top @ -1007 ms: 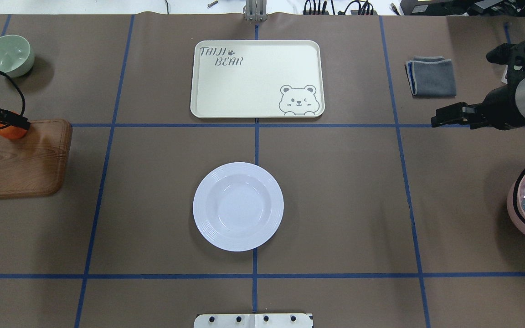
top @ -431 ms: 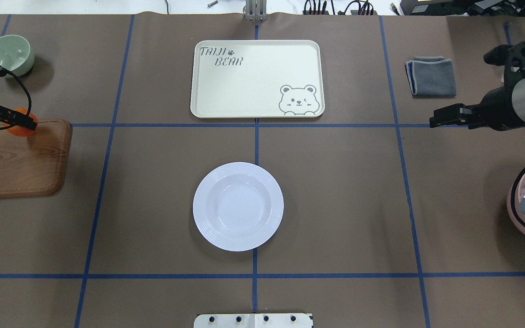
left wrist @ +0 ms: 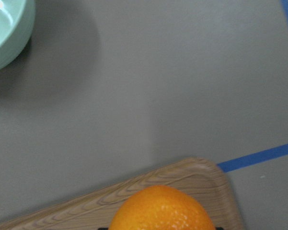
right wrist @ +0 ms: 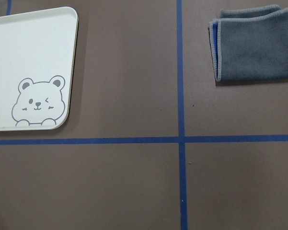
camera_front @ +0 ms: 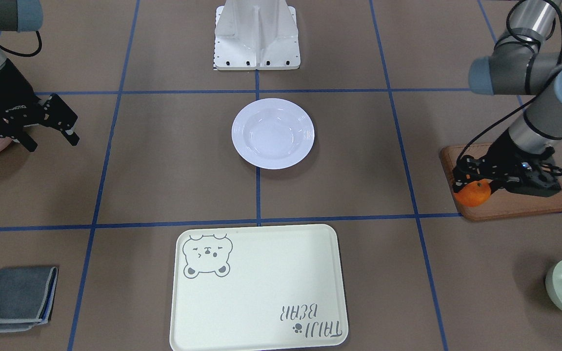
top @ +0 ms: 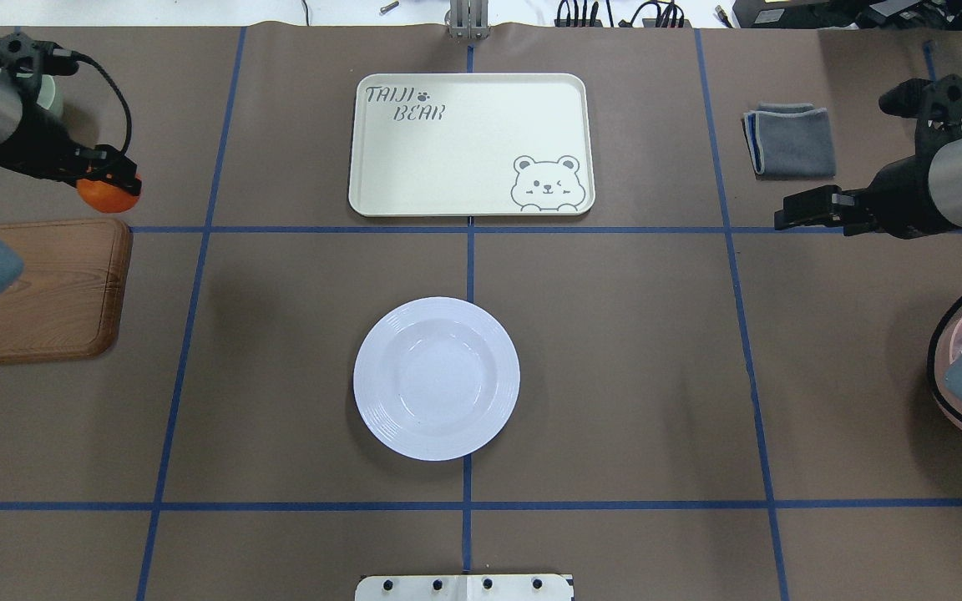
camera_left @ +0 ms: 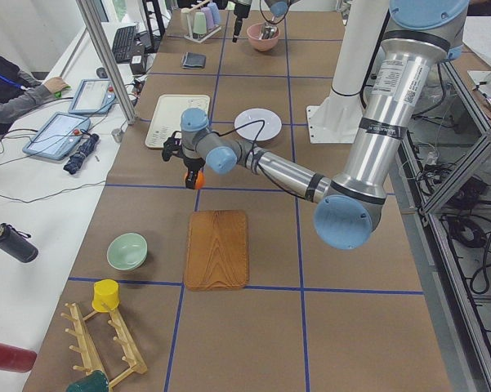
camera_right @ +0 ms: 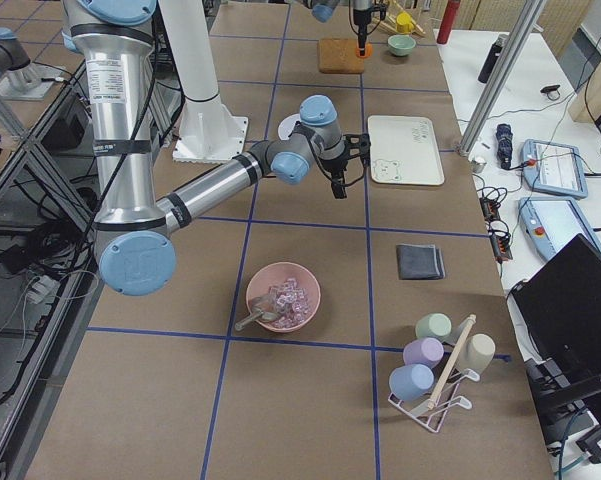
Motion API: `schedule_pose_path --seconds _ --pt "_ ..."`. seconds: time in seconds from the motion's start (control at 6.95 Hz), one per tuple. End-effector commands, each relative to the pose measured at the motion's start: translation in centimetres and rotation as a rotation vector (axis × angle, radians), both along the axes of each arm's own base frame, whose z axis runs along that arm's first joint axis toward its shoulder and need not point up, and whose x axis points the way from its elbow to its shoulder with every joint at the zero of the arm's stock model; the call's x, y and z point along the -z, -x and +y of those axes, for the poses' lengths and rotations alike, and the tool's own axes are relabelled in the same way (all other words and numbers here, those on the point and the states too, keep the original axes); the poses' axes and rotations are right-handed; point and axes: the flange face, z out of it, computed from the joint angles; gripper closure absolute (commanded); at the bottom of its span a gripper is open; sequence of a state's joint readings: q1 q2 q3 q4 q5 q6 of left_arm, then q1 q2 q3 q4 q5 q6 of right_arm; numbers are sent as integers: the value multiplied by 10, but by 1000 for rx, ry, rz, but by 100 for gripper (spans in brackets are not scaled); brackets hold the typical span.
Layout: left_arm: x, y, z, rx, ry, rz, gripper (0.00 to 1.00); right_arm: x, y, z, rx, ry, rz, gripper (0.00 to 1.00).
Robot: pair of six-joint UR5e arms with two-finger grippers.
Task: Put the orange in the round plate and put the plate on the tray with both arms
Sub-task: 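Grasp the orange on the wooden board with the left gripper while the right arm advances, then carry the orange with the left gripper over the white plate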
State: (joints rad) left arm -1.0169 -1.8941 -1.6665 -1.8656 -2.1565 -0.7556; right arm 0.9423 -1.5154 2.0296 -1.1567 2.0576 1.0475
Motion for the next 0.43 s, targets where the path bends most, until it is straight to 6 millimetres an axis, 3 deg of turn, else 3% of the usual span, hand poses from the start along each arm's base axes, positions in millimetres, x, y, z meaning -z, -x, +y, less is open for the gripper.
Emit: schedule_pose_path --seconds 0.0,0.29 --pt "107 -102 35 39 93 39 100 19 7 6 -123 125 -156 2" --pt "203 -201 85 104 167 19 100 34 39 12 -235 202 -222 2"
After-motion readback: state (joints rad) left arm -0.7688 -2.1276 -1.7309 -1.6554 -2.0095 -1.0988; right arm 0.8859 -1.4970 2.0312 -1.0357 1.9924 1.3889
